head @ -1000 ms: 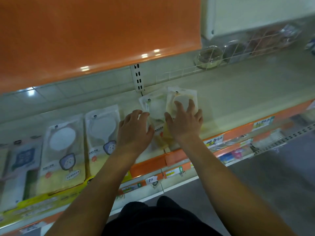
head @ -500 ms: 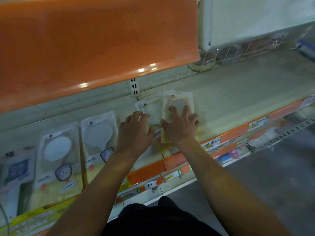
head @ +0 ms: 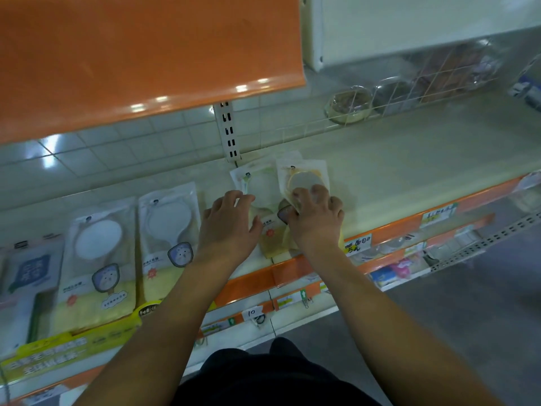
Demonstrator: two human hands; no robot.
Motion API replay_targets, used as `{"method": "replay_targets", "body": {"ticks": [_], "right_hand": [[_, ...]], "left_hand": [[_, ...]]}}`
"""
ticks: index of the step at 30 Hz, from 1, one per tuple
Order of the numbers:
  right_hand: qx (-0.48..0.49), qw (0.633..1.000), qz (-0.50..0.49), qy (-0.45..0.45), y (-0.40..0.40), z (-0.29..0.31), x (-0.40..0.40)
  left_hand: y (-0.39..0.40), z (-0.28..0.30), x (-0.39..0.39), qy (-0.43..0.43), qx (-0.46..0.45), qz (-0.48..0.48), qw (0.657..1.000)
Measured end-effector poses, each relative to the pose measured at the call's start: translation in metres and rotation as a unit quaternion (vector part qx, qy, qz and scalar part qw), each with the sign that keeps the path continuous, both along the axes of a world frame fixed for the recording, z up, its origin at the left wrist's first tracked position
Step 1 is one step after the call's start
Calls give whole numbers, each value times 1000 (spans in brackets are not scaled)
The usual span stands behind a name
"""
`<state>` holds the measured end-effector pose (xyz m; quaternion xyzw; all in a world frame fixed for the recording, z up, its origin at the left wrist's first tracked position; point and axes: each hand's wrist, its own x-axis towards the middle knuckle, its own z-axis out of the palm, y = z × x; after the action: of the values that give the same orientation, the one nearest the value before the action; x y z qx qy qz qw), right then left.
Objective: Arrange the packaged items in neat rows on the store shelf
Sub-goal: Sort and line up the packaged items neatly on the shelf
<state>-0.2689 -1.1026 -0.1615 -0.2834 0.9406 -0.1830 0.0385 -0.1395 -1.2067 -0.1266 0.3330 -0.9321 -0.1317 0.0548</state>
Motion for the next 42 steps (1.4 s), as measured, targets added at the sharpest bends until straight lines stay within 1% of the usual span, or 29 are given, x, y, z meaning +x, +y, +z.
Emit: {"method": "replay_targets", "body": {"ticks": [4,7,10,13,15,19,23,29,31,33,36,42], "right_hand": [[-18,999,10,39,6,-3,4],[-44,998,20,35,5,-1,9],[-80,994,47,50,0,5,22],[-123,988,73,65,-10,11,40],[-134,985,88,67,-18,15,51],[-126,984,119,49,-34,20,74],[-109,985,130,22,-52,26,97],[-85,988,133,7,-81,31,139],[-91,988,128,2,-90,31,153],[-88,989,120,-2,-100,32,165],[-58,992,114,7,-114,32,183],[-38,996,85,13,-130,27,212]], "left_hand": [[7,-1,8,4,3,24,1000],[12,-3,21,10,-3,41,999],[15,-4,35,10,-8,59,998],[16,-3,52,13,-29,73,997],[13,-2,63,22,-43,80,996],[1,-1,88,40,-55,103,992],[-13,0,110,61,-47,124,989],[-47,1,148,43,-31,131,990],[-60,2,159,38,-21,134,990],[-71,2,171,32,-14,128,991],[-85,1,186,41,-18,121,992],[-103,-5,212,50,10,90,995]]}}
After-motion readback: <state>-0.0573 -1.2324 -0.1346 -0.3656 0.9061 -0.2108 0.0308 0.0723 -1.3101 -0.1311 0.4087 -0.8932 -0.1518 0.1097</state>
